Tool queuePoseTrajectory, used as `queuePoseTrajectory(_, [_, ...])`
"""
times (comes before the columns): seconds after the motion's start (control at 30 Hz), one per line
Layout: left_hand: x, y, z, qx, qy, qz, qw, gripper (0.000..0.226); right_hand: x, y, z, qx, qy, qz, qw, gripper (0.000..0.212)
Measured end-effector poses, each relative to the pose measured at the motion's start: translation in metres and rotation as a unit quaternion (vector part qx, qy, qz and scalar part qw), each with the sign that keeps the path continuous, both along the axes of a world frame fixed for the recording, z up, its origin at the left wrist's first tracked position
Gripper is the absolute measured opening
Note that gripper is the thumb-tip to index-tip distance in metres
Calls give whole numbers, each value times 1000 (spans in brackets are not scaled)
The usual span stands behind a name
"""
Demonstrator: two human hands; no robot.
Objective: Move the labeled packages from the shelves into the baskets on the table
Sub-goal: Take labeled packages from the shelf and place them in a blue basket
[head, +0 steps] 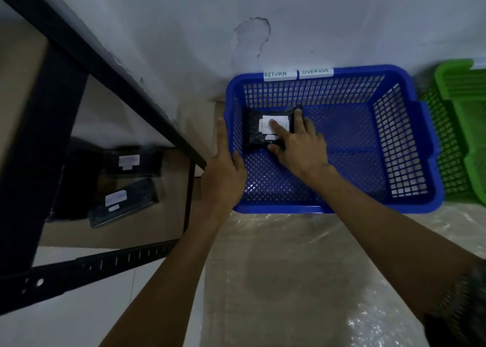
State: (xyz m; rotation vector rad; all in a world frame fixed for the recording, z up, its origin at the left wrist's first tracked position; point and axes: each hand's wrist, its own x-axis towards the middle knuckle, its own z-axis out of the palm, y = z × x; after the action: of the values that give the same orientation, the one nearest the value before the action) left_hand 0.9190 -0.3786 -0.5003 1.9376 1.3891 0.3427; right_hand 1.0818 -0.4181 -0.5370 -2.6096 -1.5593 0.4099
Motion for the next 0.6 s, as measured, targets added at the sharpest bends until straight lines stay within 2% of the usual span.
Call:
queuePoseTrajectory(0.37, [-1, 1, -1, -2, -15, 1, 1000, 70, 8, 13, -3, -24, 12, 1, 1000, 63])
queuePoseTrajectory(0.53, [-2, 1, -1, -7, -28, 0, 1000, 70, 14, 12, 3, -14, 93, 1, 996, 67])
queuePoseTrajectory(0.6, [-4, 3, -2, -8, -25, -8, 1000, 70, 14, 6, 7, -4, 99, 6, 995, 70])
